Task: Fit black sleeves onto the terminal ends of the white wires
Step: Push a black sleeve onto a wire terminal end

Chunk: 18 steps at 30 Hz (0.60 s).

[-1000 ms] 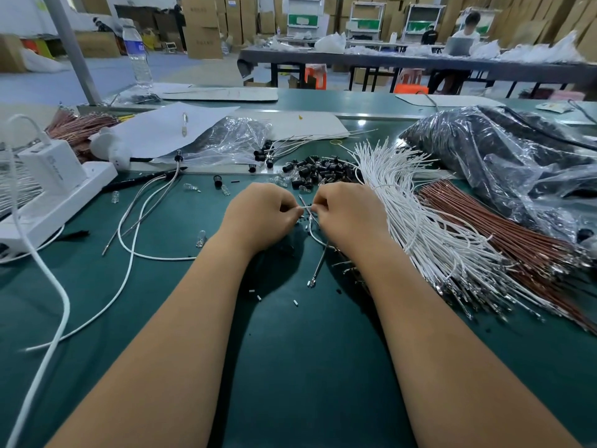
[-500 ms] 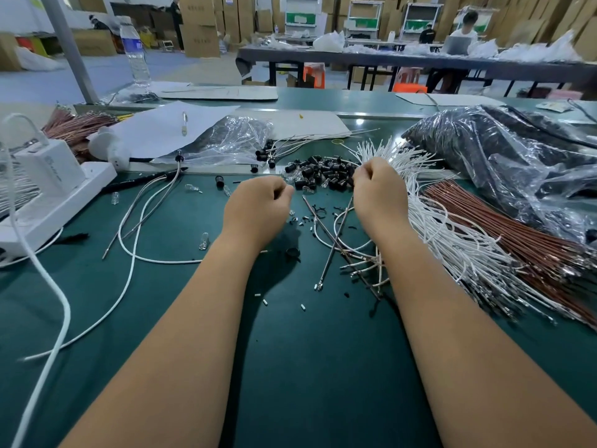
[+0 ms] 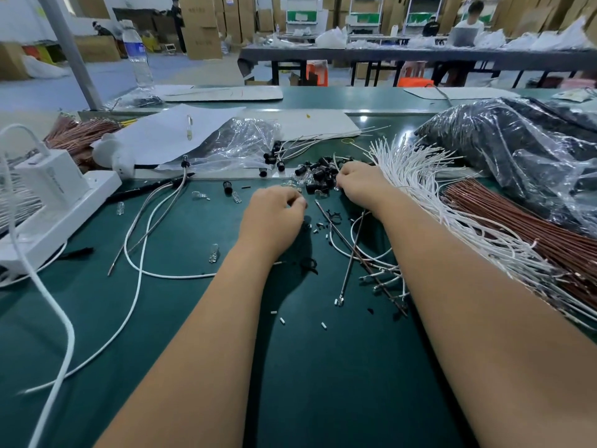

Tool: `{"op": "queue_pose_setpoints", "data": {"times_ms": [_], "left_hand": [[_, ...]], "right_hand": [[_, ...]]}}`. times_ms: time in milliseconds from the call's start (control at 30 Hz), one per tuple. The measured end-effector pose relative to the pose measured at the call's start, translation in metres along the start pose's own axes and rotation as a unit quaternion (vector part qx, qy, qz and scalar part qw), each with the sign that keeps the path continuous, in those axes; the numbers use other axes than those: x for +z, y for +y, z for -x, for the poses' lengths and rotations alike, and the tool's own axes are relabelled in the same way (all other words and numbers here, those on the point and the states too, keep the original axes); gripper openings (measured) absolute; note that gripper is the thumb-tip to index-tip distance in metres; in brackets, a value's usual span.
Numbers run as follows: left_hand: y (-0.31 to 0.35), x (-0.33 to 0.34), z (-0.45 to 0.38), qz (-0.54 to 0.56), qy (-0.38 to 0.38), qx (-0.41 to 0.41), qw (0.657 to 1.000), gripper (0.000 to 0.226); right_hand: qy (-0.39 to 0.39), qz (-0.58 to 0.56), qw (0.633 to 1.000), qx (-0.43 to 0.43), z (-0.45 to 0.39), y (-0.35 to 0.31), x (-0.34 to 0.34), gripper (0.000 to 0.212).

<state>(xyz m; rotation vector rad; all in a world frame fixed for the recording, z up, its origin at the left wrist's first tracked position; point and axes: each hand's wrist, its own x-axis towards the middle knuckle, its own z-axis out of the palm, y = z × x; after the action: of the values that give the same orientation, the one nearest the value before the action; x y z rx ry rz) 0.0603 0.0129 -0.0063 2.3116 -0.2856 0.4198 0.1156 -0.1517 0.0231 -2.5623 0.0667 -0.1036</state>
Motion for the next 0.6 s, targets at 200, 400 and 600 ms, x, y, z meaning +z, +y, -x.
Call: {"op": "queue_pose_setpoints", "data": {"times_ms": [200,400,600], "left_hand": [[0.000,0.000,0.001,0.018,-0.003,-0.026,0.999,0.023],[0.000,-0.001,0.001,0.030,0.008,-0.024,0.999,0.020],[0.008,0.000,0.004,0.006,-0.027,0.058,0.998,0.023]], "right_hand": [[0.018,-0.274,0.961,-0.004,0.018,-0.001,-0.014,0.025],[0.013,-0.261,0.965,0.019,0.028,0.004,-0.013,0.023],[0.035,-0.276,0.960,-0.005,0.042,-0.001,-0.006,0.028]]}}
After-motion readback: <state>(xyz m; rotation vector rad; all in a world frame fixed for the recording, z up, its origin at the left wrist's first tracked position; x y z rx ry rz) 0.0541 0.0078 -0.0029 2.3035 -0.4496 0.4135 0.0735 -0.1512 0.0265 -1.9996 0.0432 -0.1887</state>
